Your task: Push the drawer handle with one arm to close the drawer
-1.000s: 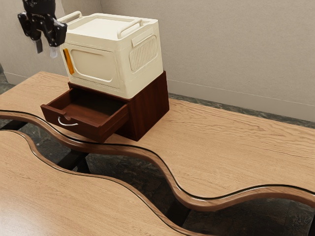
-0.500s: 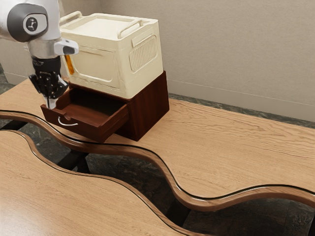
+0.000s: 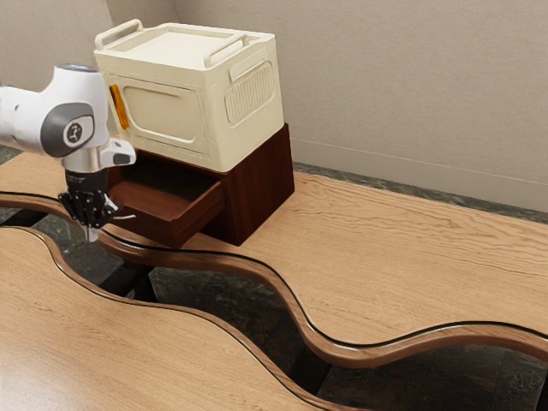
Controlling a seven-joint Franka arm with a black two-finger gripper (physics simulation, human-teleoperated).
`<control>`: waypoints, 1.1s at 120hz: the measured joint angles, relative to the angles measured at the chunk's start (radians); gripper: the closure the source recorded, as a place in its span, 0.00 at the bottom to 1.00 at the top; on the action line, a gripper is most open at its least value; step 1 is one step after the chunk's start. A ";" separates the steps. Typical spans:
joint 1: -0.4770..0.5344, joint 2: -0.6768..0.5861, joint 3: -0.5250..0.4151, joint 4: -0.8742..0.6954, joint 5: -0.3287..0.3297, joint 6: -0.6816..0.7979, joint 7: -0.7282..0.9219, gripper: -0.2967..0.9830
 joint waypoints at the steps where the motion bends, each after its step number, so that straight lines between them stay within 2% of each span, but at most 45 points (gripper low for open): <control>1: 0.002 0.003 0.001 0.001 0.002 0.006 0.001 0.84; 19: 0.042 0.077 0.003 0.043 0.019 0.123 0.012 0.84; 29: 0.018 0.138 0.000 0.090 0.014 0.165 0.016 0.84; 38: -0.001 0.181 0.000 0.115 0.002 0.194 0.019 0.85; 63: 0.023 0.273 -0.002 0.211 -0.012 0.242 0.030 0.84; 90: 0.022 0.315 -0.011 0.260 -0.017 0.285 0.042 0.83; 132: 0.016 0.333 -0.012 0.261 -0.060 0.454 0.049 0.83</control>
